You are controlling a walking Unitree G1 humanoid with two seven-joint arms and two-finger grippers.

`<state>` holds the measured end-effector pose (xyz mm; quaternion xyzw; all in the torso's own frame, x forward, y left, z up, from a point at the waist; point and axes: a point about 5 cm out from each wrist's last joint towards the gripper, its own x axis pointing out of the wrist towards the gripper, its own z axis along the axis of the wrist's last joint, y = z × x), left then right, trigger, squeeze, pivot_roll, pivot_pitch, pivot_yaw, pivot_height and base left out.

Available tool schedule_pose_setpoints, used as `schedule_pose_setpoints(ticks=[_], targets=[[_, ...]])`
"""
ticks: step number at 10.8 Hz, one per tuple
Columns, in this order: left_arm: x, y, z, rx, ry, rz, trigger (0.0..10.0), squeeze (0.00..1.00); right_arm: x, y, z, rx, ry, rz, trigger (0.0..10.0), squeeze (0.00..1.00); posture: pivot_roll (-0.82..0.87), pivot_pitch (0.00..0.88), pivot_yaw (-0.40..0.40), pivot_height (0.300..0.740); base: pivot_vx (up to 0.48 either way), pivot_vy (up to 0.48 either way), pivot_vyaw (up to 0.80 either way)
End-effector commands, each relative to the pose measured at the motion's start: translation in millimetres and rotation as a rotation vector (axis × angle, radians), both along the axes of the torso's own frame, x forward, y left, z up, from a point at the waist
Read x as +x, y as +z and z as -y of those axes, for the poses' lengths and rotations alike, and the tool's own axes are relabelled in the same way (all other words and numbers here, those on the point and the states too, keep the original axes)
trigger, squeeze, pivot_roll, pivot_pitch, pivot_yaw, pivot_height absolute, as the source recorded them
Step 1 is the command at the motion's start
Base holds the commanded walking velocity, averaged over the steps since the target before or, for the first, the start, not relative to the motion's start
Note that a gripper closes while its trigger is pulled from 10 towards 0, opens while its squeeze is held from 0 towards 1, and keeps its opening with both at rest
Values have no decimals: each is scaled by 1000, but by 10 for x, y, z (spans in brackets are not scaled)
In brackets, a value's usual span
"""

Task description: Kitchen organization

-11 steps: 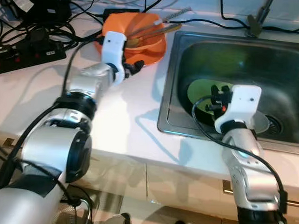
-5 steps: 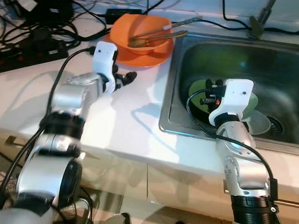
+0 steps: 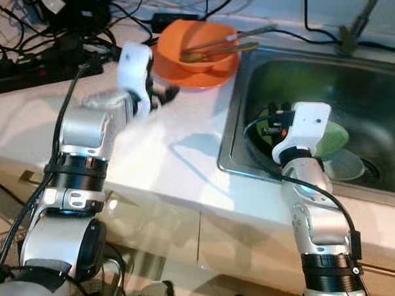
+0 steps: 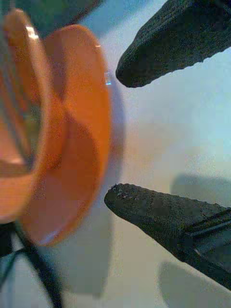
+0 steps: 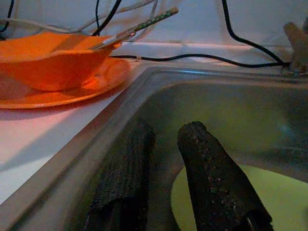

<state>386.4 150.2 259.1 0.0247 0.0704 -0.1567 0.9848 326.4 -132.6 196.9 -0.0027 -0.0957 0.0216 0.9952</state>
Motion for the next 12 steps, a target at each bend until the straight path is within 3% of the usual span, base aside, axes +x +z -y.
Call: schedule_pose_setpoints(ticks=[1, 6, 12], targets=[[39, 104, 60, -12, -5, 53, 10000, 0, -23, 11, -2, 7, 4, 13, 10000, 0, 151, 127, 37, 740, 0, 0, 0], [206, -93, 340, -17, -67, 28, 10000, 0, -149, 88, 125, -9, -36, 39, 10000, 0, 71, 171, 49, 740, 0, 0, 0], [359, -56, 400, 0, -29, 58, 10000, 0, -305, 35, 191, -21, -61, 0, 10000, 0, 25, 219, 57, 740, 0, 0, 0]])
